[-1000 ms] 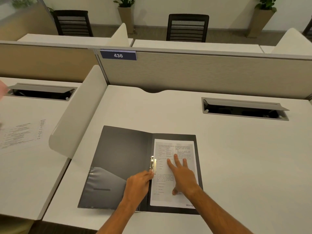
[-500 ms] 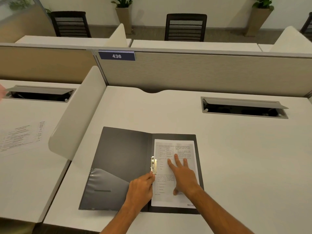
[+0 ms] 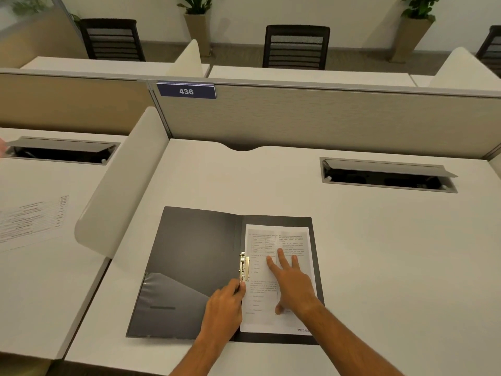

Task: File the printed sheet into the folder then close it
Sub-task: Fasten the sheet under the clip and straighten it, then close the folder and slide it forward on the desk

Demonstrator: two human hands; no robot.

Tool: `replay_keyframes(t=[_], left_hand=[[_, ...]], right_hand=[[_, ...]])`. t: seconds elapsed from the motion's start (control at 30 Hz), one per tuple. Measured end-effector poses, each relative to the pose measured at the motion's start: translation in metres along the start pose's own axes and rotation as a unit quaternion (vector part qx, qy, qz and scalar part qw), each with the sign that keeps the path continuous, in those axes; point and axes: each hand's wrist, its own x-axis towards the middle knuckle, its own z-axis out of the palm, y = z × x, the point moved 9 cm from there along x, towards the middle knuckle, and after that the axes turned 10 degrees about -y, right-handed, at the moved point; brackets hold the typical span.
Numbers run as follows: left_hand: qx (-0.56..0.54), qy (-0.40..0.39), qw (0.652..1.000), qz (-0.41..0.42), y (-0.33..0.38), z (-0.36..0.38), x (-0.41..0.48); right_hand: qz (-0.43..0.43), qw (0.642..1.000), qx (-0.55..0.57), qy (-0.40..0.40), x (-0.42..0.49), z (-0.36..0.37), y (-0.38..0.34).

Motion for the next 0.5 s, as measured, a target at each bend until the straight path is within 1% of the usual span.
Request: replay_keyframes(t=[0.1,0.2,0.27,0.33,0.4,0.43,0.5], left_hand=[[-0.094,0.013,0.995,-0.036,-0.016,-0.008,-0.002],[-0.097,0.054,0.993,-0.039,-0.028,-0.024,-0.01],[-0.066,0.1,0.99,-0.074,-0.047,-0.044,-0.02],[-0.027,0.138,0.977,-0.159,-0.082,-0.068,-0.034],[-0.004,0.14,0.948,-0.285,-0.126,-0.084,-0.053],[-0.016,0.13,0.93,-0.344,-0.146,-0.087,-0.064],[-0.1,0.11,0.893,-0.425,-0.179,-0.086,-0.084]], right_hand=[[0.0,1.0,0.005,0.001,-0.001,0.0,0.0],[-0.003,1.0,0.01,0.0,-0.002,-0.001,0.0],[-0.006,1.0,0.013,0.001,-0.003,-0.001,0.0],[-0.009,1.0,0.016,0.003,-0.003,-0.001,0.0],[-0.011,1.0,0.016,0.003,-0.003,-0.002,0.0],[-0.011,1.0,0.015,0.003,-0.003,-0.002,0.0],[-0.012,1.0,0.012,0.005,-0.003,-0.001,0.0]])
